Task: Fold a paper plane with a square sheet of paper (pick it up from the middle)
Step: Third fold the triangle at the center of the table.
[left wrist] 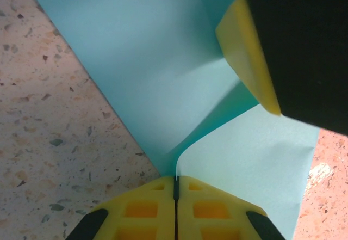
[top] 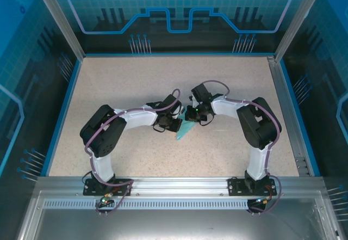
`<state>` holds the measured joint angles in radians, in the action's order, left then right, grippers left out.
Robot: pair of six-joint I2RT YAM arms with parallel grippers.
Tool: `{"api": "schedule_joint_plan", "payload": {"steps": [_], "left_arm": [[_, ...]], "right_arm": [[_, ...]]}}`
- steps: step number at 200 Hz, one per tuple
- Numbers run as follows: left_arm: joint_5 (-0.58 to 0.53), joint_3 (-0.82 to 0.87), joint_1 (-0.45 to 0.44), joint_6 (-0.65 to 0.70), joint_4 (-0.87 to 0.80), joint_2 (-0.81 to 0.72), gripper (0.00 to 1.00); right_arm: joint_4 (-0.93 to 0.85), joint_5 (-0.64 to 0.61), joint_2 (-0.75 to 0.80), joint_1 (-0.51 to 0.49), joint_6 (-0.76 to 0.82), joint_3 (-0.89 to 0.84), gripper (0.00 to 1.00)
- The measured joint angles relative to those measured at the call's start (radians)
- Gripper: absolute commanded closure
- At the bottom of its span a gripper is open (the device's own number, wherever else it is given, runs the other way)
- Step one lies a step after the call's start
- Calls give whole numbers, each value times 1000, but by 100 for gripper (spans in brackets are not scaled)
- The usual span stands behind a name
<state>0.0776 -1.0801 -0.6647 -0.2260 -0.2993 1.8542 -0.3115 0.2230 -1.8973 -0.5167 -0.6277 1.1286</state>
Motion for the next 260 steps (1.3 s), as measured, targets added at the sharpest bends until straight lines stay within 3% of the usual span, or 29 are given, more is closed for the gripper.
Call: {"api": "schedule_joint_plan", "payload": {"steps": [42, 78, 108, 139, 260], "left_arm": [[9, 2, 2, 0, 5, 0, 93], [11, 4, 2, 0, 7, 0, 93], [14, 4, 2, 0, 7, 0, 93], [16, 4, 3, 0, 8, 0, 92], [23, 4, 5, 0, 8, 0, 92]], "right_arm": [[18, 43, 179, 7, -38, -100, 88], [148, 124, 307, -11, -129, -270, 91], [245, 159, 307, -81, -222, -397, 91], [303, 163, 298, -138, -275, -418, 91], [427, 163, 214, -175, -352, -387, 90]]}}
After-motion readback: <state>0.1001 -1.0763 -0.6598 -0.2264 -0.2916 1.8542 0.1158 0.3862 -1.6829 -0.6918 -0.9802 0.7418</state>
